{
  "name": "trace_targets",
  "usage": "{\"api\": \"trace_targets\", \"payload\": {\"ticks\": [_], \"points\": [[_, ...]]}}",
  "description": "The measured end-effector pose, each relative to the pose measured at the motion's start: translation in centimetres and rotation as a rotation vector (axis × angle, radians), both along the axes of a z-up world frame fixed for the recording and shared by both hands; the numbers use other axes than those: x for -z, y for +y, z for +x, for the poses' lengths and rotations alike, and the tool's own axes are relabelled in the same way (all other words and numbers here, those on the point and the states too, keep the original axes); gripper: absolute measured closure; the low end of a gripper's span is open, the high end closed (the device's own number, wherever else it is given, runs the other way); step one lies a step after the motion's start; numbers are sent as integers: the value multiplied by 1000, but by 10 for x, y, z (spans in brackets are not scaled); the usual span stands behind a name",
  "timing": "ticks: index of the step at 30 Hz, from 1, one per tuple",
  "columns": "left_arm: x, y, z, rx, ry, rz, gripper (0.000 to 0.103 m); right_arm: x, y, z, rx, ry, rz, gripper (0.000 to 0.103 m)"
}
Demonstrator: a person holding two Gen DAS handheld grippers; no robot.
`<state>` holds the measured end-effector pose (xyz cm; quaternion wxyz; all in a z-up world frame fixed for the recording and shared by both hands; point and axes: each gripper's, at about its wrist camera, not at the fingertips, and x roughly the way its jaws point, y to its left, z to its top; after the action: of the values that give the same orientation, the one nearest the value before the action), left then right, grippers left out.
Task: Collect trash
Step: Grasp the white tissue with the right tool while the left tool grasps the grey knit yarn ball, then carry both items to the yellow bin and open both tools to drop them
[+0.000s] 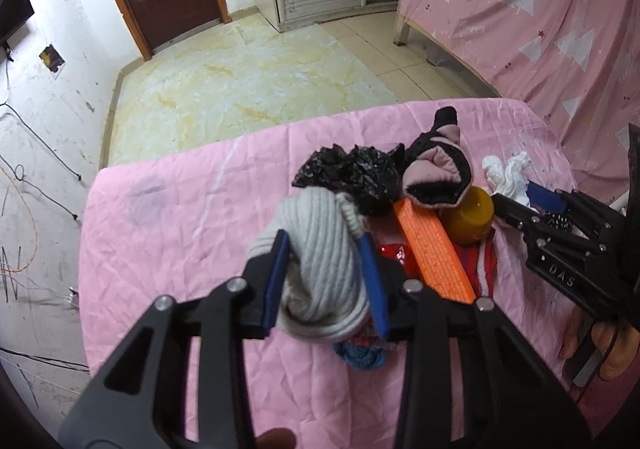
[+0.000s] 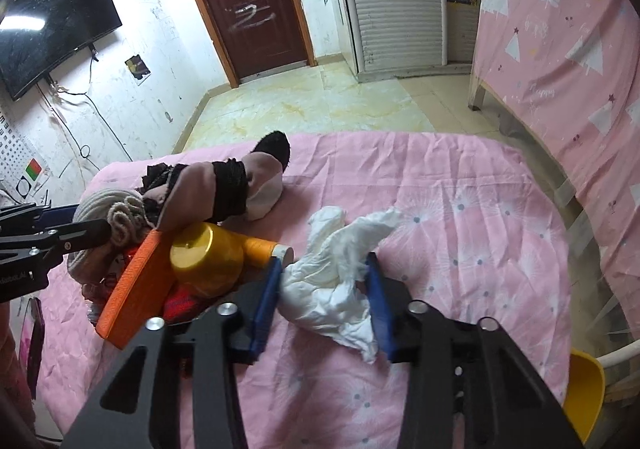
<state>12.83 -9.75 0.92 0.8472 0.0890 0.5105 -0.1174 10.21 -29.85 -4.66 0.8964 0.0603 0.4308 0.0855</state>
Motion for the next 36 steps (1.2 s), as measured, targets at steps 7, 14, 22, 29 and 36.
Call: {"api": "trace_targets", "payload": {"ticks": [7, 14, 22, 29, 36], "points": [[-9, 5, -10, -15, -26, 23, 77, -12, -5, -14, 11, -43, 4, 78], [-28, 8, -22, -26, -67, 21, 77, -28, -11, -31, 22, -91, 17, 78], [-54, -3, -41, -12, -121, 19, 77, -41, -21, -53, 33, -129, 31, 78], [-67, -39, -61, 57, -149, 13, 77, -47, -47, -78, 83, -162, 46, 78], [-70, -89, -81, 148, -151, -9, 77, -45, -91, -110, 164, -185, 66, 78]]}}
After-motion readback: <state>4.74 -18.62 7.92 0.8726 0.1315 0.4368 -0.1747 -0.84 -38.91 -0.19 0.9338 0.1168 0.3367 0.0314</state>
